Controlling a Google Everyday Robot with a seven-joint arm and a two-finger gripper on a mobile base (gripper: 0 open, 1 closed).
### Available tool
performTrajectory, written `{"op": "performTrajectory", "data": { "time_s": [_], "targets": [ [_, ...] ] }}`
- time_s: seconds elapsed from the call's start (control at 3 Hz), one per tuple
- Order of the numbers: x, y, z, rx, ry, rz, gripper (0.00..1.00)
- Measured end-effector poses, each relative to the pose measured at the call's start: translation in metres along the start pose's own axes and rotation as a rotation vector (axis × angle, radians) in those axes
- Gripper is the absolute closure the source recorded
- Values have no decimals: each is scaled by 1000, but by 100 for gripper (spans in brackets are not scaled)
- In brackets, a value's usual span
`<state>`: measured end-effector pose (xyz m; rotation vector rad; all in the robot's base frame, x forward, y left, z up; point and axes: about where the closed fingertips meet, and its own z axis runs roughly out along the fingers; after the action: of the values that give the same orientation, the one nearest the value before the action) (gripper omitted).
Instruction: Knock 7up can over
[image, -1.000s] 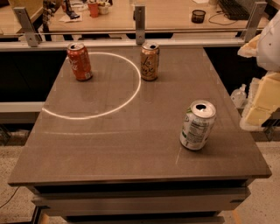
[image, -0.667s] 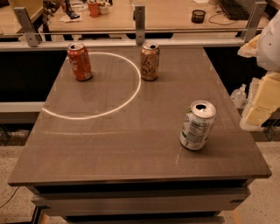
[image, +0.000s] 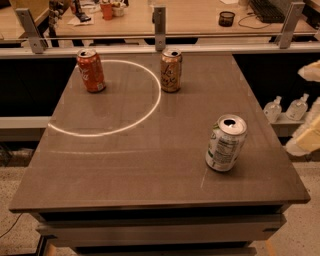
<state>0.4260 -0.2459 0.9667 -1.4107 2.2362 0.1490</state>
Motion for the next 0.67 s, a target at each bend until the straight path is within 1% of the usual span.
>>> {"op": "performTrajectory", "data": {
  "time_s": [0.33, 0.67],
  "targets": [
    [32, -2, 6, 47, -180, 114, 0],
    [48, 17, 20, 42, -353, 159, 0]
  ]
}}
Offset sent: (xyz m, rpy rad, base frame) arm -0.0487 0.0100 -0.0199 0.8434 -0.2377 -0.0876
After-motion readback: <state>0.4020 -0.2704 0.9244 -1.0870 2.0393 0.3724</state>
